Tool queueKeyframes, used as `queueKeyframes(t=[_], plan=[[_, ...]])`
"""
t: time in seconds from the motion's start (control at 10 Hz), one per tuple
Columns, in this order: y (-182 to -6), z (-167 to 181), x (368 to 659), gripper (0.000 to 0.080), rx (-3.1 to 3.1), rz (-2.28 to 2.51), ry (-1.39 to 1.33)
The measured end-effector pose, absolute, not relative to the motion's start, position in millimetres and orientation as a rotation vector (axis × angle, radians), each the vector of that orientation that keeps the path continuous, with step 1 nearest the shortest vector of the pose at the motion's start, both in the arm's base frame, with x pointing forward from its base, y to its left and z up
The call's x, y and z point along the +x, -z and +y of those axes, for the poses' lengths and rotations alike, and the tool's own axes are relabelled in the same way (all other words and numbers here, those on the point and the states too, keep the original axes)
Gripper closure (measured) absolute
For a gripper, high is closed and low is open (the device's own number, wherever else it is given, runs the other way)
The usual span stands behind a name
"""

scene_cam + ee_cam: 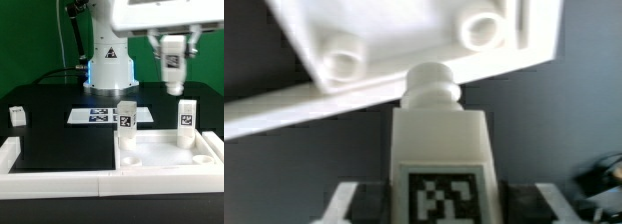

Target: Assemble square table

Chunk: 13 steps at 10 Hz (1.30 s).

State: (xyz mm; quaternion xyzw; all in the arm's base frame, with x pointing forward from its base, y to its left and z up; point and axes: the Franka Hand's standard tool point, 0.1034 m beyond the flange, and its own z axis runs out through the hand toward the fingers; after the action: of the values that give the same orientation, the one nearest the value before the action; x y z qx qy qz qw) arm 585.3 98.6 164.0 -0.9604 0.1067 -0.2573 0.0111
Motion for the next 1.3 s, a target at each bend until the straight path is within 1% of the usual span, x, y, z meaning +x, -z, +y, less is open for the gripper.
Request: queueKeyframes(t=[0.1,0.2,0.6,0.7,0.8,0.9,1.0,1.1,1.3], plan=[[-156.2,114.8,587.2,0.0512,-3.017,0.363,0.761],[-159.5,114.5,588.0,0.0512,-3.012,0.331,0.769],[-155.1,112.3,588.4,0.0512,-3.008,0.328,0.755],[-149.4,110.5,596.7,0.0512,-2.983,0.259,0.854],[-134.8,109.8,603.3,0.0512,-2.988,0.24,0.884],[-127.7,109.4,610.3,0.0512,-2.981,0.232,0.923],[-126.3,108.9,615.7,0.0512,-2.94,0.216,1.021],[-123.0,107.4,613.8,0.0512,-2.962,0.201,1.002],[-123.4,105.3,614.3,0.0512,-2.971,0.187,1.008]])
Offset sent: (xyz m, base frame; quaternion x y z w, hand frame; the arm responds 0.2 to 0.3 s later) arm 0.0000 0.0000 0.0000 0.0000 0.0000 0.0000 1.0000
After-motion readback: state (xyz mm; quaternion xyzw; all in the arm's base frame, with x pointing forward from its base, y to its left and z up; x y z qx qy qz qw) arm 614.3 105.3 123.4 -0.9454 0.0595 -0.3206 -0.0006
